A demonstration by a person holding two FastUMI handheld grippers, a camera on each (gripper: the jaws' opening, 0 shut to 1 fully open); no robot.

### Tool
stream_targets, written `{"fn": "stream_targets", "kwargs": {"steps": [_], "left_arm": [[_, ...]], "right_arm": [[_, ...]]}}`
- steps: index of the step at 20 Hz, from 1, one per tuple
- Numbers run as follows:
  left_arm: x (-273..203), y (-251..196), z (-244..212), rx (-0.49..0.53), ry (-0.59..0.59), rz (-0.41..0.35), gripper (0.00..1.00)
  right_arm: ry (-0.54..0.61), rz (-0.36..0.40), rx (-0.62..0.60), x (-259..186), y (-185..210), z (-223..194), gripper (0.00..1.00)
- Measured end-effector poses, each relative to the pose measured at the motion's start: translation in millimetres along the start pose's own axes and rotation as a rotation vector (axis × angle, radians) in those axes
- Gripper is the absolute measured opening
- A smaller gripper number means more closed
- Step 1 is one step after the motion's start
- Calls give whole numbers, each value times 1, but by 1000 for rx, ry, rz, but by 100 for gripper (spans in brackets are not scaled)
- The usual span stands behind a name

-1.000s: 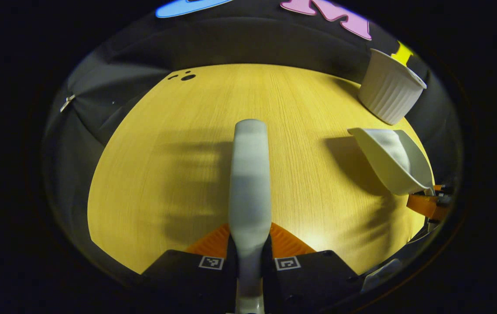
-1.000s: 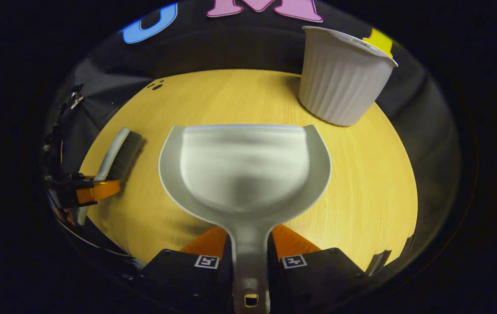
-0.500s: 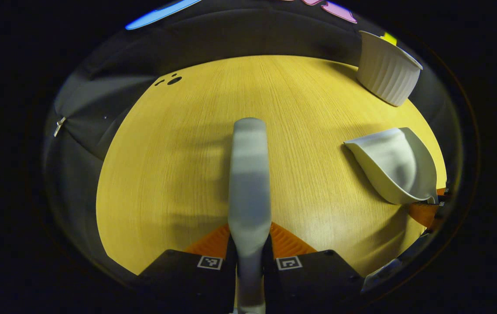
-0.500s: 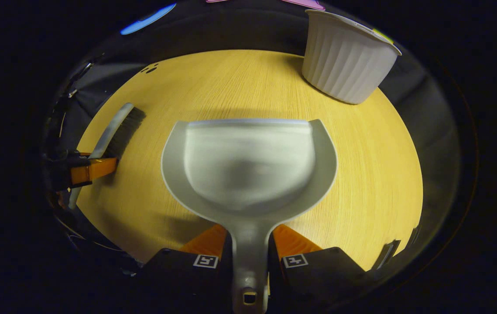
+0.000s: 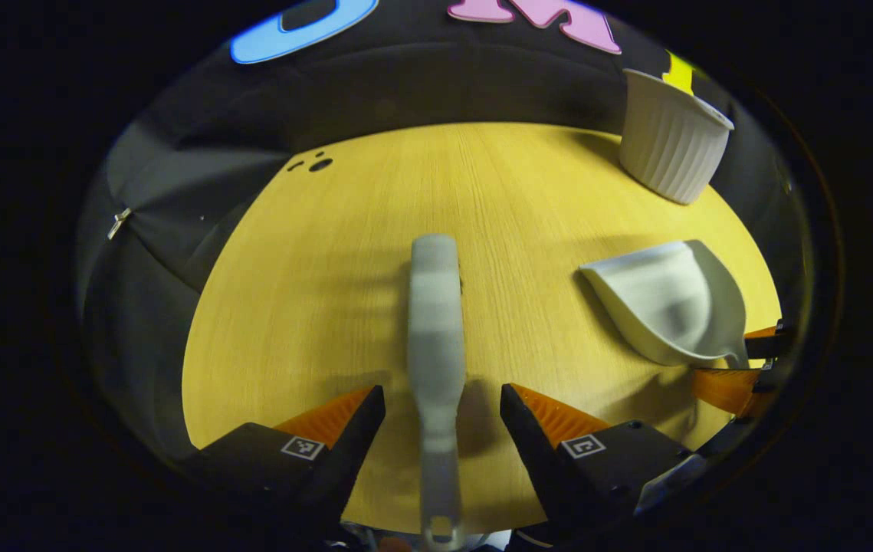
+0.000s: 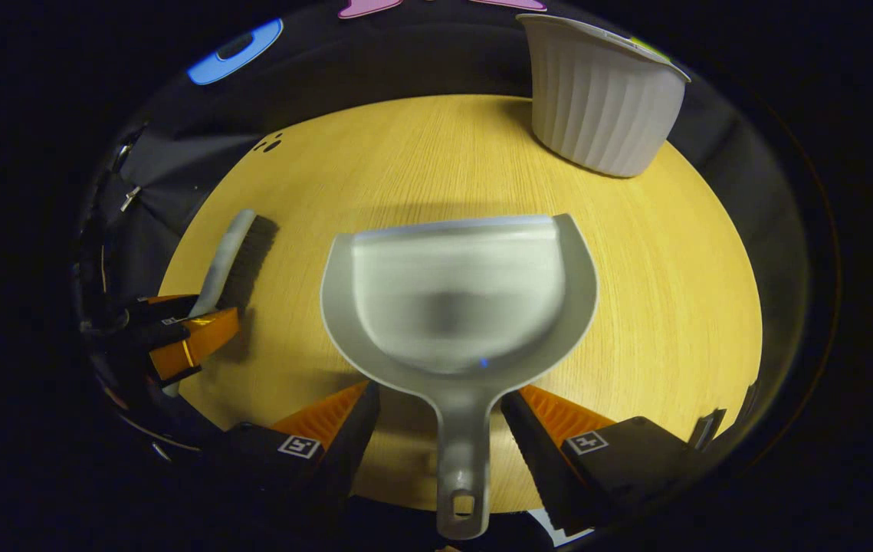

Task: Pick up the small broom and dustpan from the desktop, sweep the trash into the dustpan with the broom, and then empty the trash into the garbage bin.

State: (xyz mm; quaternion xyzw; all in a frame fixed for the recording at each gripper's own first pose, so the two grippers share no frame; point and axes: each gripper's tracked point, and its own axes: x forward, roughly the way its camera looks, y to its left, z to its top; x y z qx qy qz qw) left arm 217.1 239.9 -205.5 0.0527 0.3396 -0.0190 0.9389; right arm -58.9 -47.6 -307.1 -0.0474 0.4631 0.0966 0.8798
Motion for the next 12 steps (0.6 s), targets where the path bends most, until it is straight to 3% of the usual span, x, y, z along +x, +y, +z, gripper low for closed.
{"fn": "stream_targets", "kwargs": {"steps": [4,12], "left_arm": [[-54,-17,22,-91,-148,-59,97],[-177,-28,67,-65,-522,-58,97]], "right_arm": [[-161,-15,-40,-39,1,27,99],[-493,8,-49,-139,10,82,99]]}}
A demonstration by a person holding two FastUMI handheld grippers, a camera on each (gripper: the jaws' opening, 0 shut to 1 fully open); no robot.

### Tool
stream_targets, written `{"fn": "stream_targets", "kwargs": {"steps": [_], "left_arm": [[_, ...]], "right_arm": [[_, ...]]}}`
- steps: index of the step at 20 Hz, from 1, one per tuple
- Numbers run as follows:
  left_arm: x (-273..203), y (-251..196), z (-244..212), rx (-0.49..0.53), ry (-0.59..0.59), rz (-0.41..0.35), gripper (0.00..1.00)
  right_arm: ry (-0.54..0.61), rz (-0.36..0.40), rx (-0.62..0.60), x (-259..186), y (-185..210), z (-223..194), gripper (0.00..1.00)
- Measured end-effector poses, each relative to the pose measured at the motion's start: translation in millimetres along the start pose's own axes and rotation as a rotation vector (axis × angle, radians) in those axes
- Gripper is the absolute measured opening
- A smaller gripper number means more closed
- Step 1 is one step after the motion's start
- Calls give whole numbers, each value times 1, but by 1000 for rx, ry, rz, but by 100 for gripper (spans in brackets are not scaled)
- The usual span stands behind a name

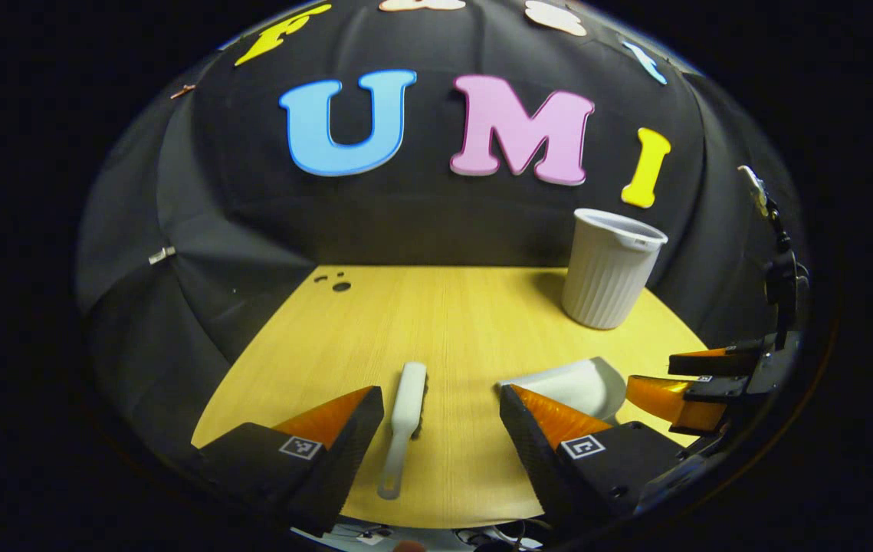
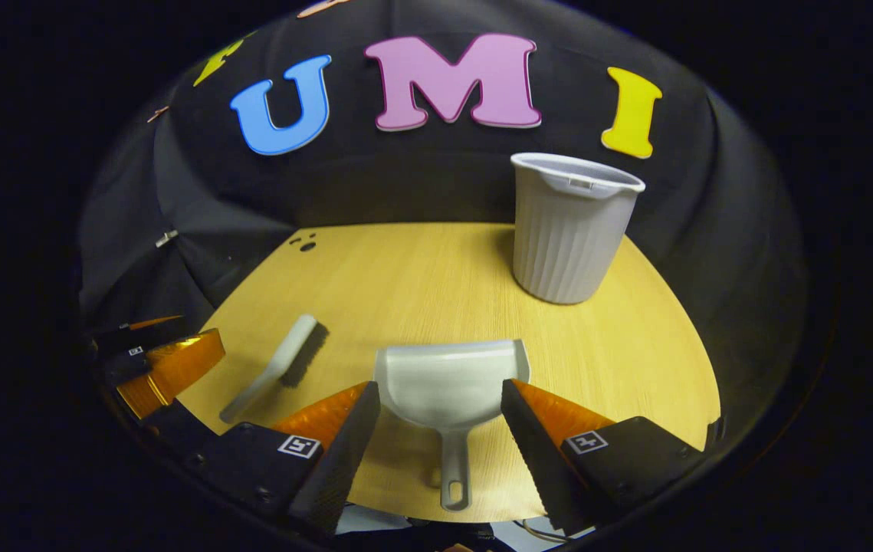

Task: Pick up the small broom and dustpan from the desktop, sweep the trash into the dustpan with the broom, and then empty the trash into the garbage bin.

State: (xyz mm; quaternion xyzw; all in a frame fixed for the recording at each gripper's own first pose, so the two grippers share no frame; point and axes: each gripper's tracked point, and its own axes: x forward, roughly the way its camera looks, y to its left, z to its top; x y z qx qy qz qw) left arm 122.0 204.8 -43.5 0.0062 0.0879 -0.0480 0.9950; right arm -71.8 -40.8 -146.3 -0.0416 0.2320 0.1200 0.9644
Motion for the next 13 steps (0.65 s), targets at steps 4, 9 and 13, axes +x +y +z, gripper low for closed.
{"fn": "stream_targets", "kwargs": {"steps": [4,9,13], "left_arm": [[-32,-10,26,7,-145,0,97],[-74,-14,39,75,-237,71,96],[-88,-39,40,110,-264,28,96]], "right_arm": [[-128,-23,-8,-39,-12,37,99],[-259,-74,12,-83,-31,58,99],[-317,-113,-7,-102,-46,60,99]]}}
